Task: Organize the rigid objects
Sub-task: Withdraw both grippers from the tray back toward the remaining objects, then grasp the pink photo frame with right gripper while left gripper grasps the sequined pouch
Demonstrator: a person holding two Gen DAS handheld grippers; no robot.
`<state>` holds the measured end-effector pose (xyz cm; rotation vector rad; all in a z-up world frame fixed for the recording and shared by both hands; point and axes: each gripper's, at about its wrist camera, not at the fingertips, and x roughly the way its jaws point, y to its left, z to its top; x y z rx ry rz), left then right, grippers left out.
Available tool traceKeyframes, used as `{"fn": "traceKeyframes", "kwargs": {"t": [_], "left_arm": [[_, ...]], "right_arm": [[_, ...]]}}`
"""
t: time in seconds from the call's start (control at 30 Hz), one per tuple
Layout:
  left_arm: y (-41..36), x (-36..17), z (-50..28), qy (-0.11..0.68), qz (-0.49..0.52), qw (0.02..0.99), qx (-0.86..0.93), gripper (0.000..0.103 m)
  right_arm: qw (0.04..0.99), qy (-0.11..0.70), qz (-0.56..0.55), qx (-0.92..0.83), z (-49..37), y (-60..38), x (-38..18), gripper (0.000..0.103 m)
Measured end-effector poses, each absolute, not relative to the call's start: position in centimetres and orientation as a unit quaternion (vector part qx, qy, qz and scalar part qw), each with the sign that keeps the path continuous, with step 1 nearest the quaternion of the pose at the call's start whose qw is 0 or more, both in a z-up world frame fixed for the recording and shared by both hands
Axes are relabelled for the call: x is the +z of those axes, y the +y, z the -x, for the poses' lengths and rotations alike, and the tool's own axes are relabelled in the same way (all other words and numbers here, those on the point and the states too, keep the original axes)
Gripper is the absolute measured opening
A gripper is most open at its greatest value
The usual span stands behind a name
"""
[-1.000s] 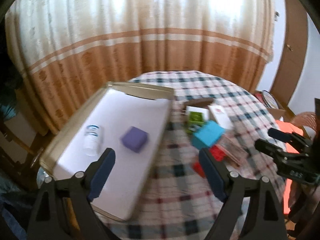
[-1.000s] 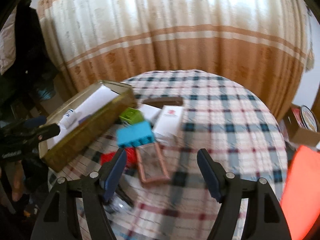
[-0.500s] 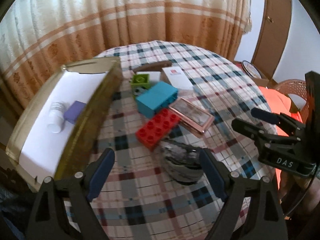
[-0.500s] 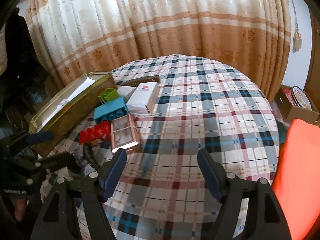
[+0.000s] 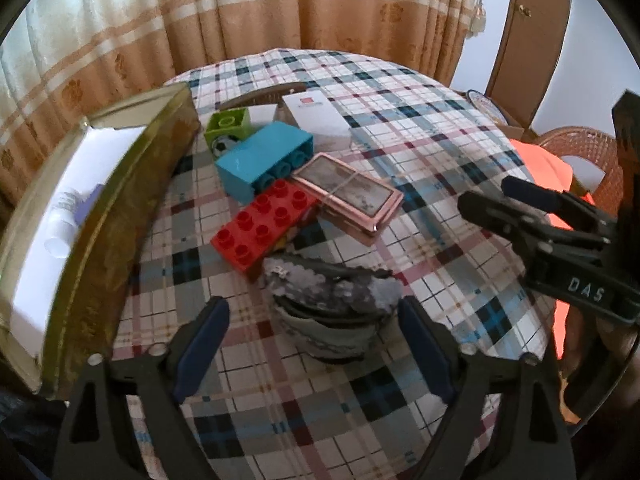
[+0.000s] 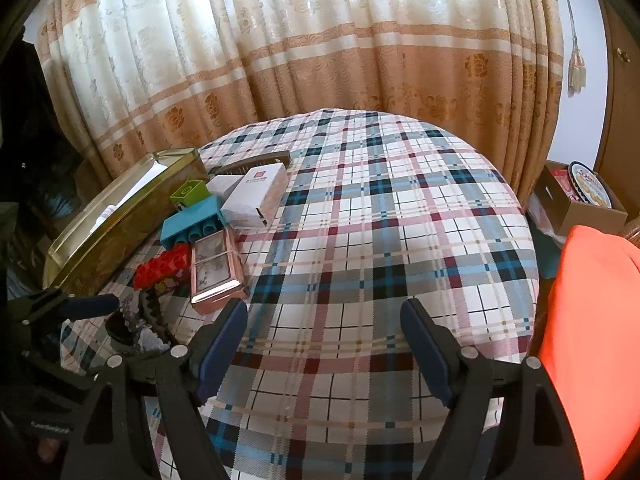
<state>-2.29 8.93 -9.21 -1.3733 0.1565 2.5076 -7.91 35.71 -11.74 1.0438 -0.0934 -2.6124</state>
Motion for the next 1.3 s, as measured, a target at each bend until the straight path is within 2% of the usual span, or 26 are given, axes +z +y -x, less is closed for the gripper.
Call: {"fn": "traceKeyframes", "kwargs": {"t": [0.03,0.23,0.47,0.7,0.77,0.9,1.3], "left_arm": [[8.8,-9.3,2.4,0.048,0.477,0.145,0.866,0.067],[8.2,-9.2,2.1,0.040,0.467,0.150,0.870,0.063],[6.7,-8.0,1.8,0.048,0.443,0.130,0.886,0.063],[4.4,-9.2,2.9,0.026,0.455,0.097,0.885,0.063],[4.0,-9.4,3.0,0.022,0.455,0.091,0.885,0.063],[3.7,-9.6,3.1,0.020,0.449,0.087,0.889,0.063],[3.9,-9.9,3.6,0.028,0.439,0.084,0.894,0.067]], "right_arm": [[0.163,-0.032,-0.366,-0.916,7.9,35.6,-11.7,0.081],[0.174,-0.020,-0.359,-0.917,8.0,34.3,-11.0,0.081],[0.198,0.018,-0.356,-0.913,9.1,31.4,-9.9,0.081],[0.212,0.062,-0.365,-0.904,10.2,27.9,-10.3,0.081],[0.213,0.065,-0.371,-0.902,10.5,27.4,-10.6,0.078],[0.212,0.069,-0.384,-0.896,11.1,27.1,-11.3,0.067],[0.232,0.068,-0.408,-0.880,11.5,26.8,-12.0,0.066]]}}
